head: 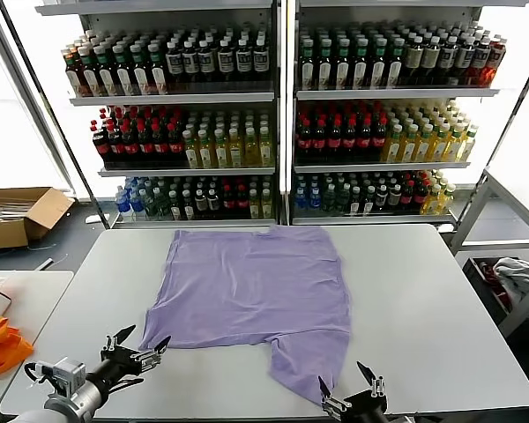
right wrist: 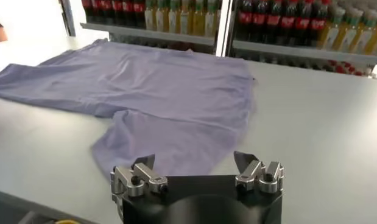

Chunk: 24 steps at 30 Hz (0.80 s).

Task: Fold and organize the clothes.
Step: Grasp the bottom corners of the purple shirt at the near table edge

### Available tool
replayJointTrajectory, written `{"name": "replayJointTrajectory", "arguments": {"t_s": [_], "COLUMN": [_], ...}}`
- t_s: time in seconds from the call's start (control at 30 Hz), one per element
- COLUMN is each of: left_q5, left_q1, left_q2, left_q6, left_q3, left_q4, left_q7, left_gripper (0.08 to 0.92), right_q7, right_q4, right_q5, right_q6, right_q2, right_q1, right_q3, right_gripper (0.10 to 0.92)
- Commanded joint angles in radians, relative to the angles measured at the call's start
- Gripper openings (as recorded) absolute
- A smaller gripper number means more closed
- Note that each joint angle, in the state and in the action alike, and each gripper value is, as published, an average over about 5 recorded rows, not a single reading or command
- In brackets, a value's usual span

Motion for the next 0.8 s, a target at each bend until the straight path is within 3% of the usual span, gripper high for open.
{"name": "replayJointTrajectory", "arguments": {"t_s": [0.03, 0.2, 0.57, 0.67, 0.8], "left_q5": [-0.004, -0.056, -0.062, -0.057, -0.056], "left_q1": [-0.037, -0.072, -0.100, -0.104, -0.110], "left_q2": [0.040, 0.039, 0.028, 0.025, 0.020], "left_q6": [0.049, 0.049, 0.049, 0.049, 0.048], "left_q3": [0.065, 0.060, 0.055, 0.062, 0.067], "left_q4": [0.096, 0.138, 0.187, 0.198, 0.210], "left_q7": [-0.028, -0.053, -0.042, -0.034, -0.030], "left_gripper": [0.823, 0.823, 0.821, 0.785, 0.672], "right_q7": [0.059, 0.067, 0.082, 0.080, 0.078], "right_q4": [-0.008, -0.015, -0.043, -0.052, -0.056], "right_q5": [0.006, 0.005, 0.002, 0.004, 0.007], "right_q6": [-0.069, -0.069, -0.069, -0.068, -0.068], "right_q2": [-0.015, -0.013, 0.003, 0.008, 0.016], "right_q1": [-0.006, -0.001, 0.014, 0.024, 0.029], "right_q3": [-0.065, -0.068, -0.083, -0.089, -0.097], "right_gripper": [0.823, 0.775, 0.455, 0.369, 0.256]}}
